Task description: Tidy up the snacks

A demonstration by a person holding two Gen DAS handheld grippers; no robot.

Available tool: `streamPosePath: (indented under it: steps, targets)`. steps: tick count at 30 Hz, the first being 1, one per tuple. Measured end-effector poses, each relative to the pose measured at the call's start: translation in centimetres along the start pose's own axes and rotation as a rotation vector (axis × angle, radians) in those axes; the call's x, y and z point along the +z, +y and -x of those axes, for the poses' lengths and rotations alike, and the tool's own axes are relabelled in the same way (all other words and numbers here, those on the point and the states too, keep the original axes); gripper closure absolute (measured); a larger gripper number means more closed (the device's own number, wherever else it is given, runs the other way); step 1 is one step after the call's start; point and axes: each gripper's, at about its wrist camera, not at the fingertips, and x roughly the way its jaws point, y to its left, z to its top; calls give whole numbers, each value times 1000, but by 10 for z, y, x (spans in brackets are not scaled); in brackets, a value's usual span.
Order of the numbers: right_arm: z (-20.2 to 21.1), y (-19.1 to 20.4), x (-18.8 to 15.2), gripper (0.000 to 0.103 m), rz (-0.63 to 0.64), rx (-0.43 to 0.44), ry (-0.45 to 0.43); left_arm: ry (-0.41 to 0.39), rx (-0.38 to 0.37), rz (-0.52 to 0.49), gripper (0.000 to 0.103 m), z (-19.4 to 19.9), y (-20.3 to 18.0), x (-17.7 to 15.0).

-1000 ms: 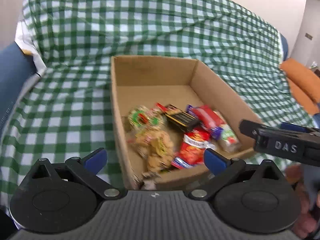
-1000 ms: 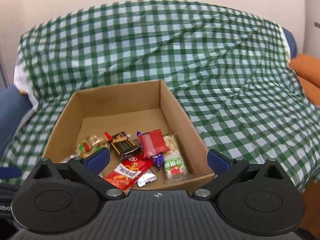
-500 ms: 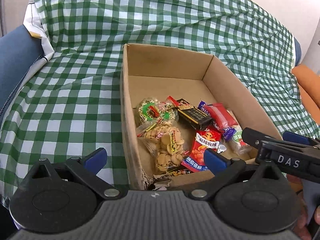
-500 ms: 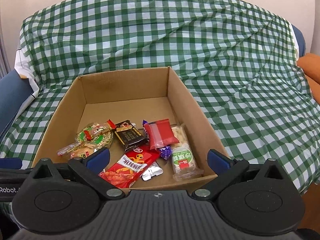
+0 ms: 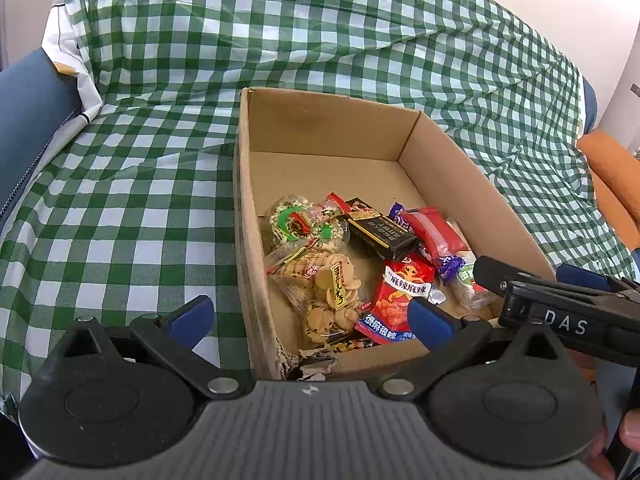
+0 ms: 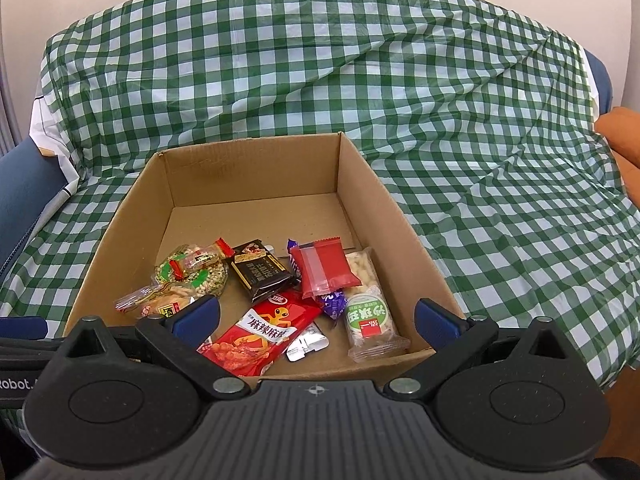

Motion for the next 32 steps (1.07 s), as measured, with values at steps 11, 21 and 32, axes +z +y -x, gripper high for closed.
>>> streamPosePath:
  steps: [11, 21, 32]
  targets:
    - [-1, 0, 0, 1, -1, 0, 1, -6, -6, -3, 0, 0, 0, 0]
    - [-1, -1, 0, 1, -1, 0, 1, -8, -7, -4, 0, 0, 0, 0]
    - [-1, -1, 1, 1, -9, 6, 0, -24, -24, -6, 0, 1, -3, 0]
